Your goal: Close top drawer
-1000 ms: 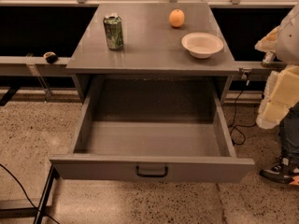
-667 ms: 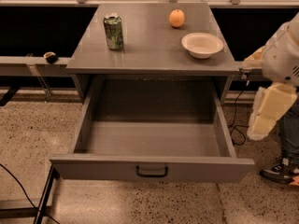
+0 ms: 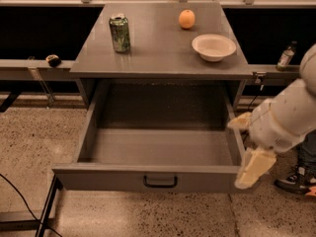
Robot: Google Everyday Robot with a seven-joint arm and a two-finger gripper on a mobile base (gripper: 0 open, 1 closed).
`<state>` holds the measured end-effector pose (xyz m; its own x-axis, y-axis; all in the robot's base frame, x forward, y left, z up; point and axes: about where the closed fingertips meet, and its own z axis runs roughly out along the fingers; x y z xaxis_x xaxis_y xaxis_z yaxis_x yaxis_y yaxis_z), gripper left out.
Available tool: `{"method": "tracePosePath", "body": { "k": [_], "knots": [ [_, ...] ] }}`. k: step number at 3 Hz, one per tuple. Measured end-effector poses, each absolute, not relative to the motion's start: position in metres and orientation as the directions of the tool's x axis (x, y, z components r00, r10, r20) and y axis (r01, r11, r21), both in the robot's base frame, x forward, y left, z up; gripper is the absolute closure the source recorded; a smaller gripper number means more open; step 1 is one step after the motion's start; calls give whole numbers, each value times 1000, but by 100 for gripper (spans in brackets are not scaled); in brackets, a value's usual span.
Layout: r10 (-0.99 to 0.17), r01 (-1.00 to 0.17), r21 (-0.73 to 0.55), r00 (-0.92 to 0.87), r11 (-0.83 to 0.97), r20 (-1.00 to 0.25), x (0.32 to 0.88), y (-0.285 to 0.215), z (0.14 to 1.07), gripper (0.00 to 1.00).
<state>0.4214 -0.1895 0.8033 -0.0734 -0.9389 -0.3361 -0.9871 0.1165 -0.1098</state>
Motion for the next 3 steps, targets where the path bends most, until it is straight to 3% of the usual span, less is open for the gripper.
{"method": "tracePosePath", "body": {
  "k": [3],
  "knots": [
    [-919,-989,-124,-28,83,-393,404,-174,699,86]
  ]
}}
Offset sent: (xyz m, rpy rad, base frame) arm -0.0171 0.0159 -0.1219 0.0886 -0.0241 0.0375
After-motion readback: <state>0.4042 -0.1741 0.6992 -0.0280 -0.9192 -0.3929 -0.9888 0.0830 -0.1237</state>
